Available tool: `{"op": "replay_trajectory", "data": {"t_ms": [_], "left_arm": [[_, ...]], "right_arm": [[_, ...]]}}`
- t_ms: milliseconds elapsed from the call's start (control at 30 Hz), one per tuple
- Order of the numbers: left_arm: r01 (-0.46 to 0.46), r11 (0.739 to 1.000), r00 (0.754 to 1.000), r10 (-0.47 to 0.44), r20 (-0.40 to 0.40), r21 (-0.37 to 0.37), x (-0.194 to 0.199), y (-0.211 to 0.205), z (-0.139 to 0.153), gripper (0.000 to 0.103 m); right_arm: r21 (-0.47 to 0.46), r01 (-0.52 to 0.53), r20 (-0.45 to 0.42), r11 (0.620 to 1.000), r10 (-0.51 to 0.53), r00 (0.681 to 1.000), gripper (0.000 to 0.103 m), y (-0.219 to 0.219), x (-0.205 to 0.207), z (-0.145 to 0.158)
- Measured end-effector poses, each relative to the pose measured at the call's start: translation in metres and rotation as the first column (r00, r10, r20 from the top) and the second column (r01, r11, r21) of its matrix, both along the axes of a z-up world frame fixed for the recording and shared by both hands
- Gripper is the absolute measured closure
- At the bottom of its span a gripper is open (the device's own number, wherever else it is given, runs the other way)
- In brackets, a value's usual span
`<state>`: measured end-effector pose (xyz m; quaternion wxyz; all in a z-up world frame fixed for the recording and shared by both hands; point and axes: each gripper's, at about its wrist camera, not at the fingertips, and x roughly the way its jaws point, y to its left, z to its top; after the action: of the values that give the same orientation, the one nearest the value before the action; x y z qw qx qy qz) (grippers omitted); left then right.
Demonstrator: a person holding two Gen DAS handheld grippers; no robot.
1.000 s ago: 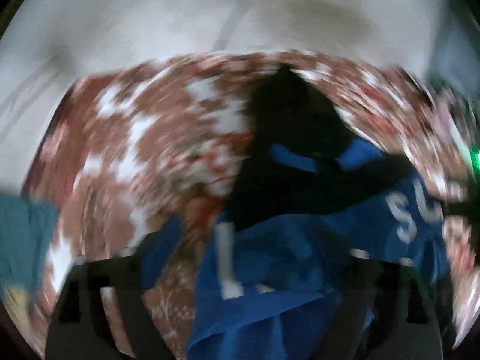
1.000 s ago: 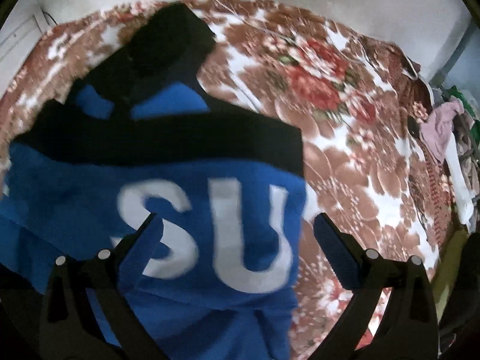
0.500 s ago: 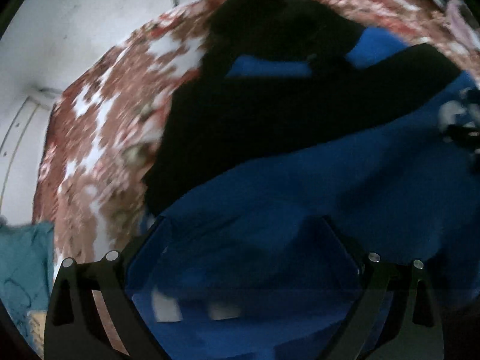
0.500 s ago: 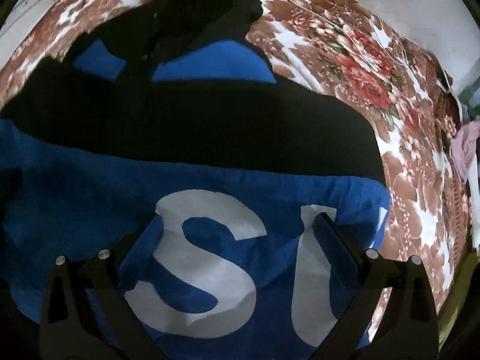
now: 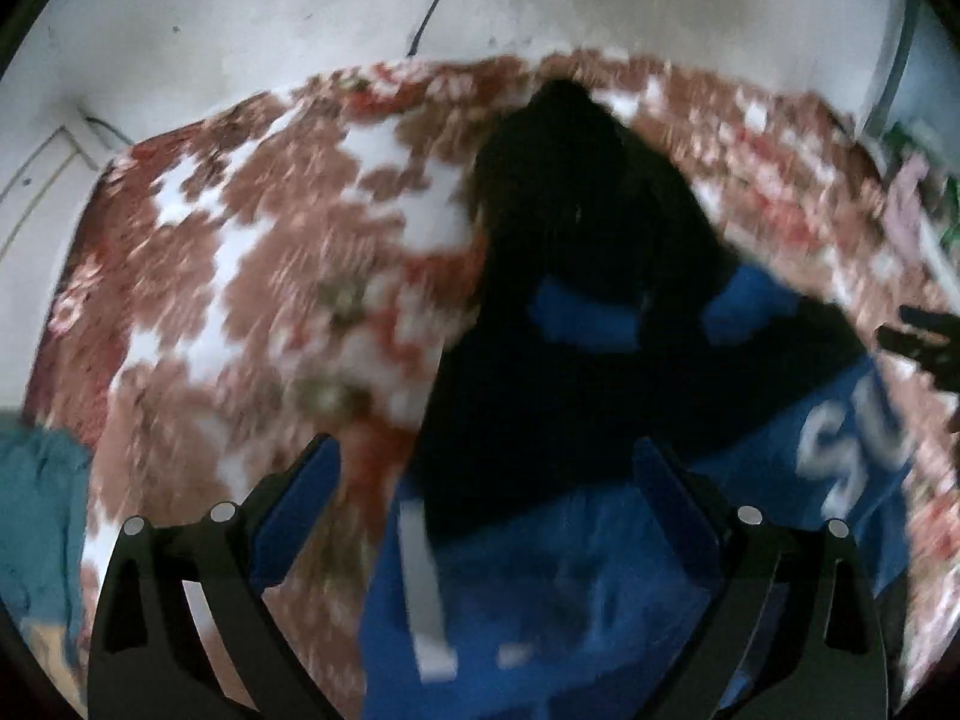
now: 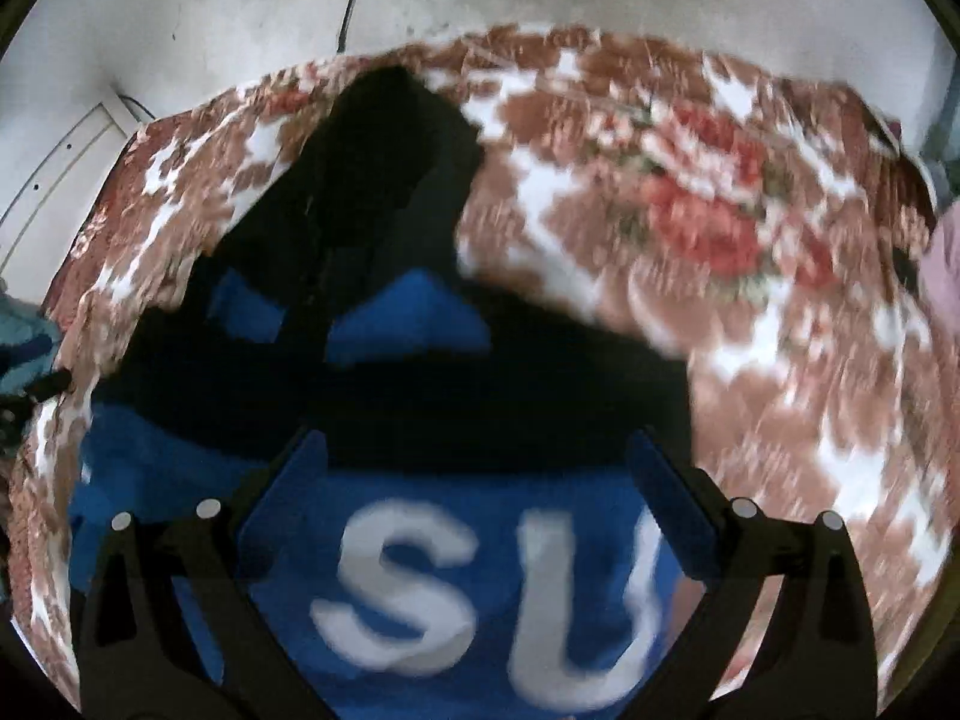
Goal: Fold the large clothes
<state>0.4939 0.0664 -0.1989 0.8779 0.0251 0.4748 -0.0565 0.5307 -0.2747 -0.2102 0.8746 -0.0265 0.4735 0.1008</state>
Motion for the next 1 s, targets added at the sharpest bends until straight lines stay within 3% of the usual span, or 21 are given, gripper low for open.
{"op": "replay_trajectory", "data": {"t_ms": [100,233,300,367,600,733,900,967,1000], "left_arm": [[0.004,0.997,1.0,-0.006,-0.023,-0.081,0.053,0.007,0.002,0.006],[0.02,0.988,0.999,-0.027,-0.042,-0.152,0.122,0.008,-0.01,0.006],[0.038,0.99,0.998,-0.044,-0.041,-0.134,0.157,0.008,-0.02,0.006],[0.066,0.995,0.998,-0.066,-0.007,-0.069,0.182,0.004,-0.023,0.006],[0.137,0.988,0.99,-0.139,-0.033,-0.078,0.277,-0.005,-0.065,0.006],[0.149,0.98,0.987,-0.156,-0.043,-0.135,0.303,-0.003,-0.08,0.008],[0.193,0.976,0.978,-0.199,-0.062,-0.098,0.322,-0.007,-0.095,0.01],[0.202,0.975,0.975,-0.209,-0.076,-0.097,0.327,-0.007,-0.1,0.012],[0.206,0.973,0.973,-0.215,-0.087,-0.099,0.329,-0.007,-0.104,0.013]], "right_arm": [[0.042,-0.028,-0.001,0.999,0.028,1.0,0.005,0.0,0.049,0.007],[0.099,-0.053,-0.09,0.994,0.062,0.994,0.005,0.005,0.126,-0.012],[0.183,-0.022,-0.146,0.983,0.05,0.988,0.005,0.003,0.161,-0.024],[0.231,0.019,-0.174,0.973,0.022,0.984,0.005,0.005,0.187,-0.034],[0.238,0.041,-0.206,0.97,0.009,0.979,0.005,0.022,0.268,-0.069],[0.232,0.035,-0.218,0.972,0.017,0.976,0.005,0.033,0.3,-0.08],[0.244,0.005,-0.228,0.97,0.053,0.972,0.008,0.044,0.319,-0.089],[0.225,-0.026,-0.235,0.974,0.08,0.969,0.016,0.052,0.322,-0.096],[0.221,-0.043,-0.247,0.974,0.098,0.964,0.024,0.056,0.323,-0.102]]}}
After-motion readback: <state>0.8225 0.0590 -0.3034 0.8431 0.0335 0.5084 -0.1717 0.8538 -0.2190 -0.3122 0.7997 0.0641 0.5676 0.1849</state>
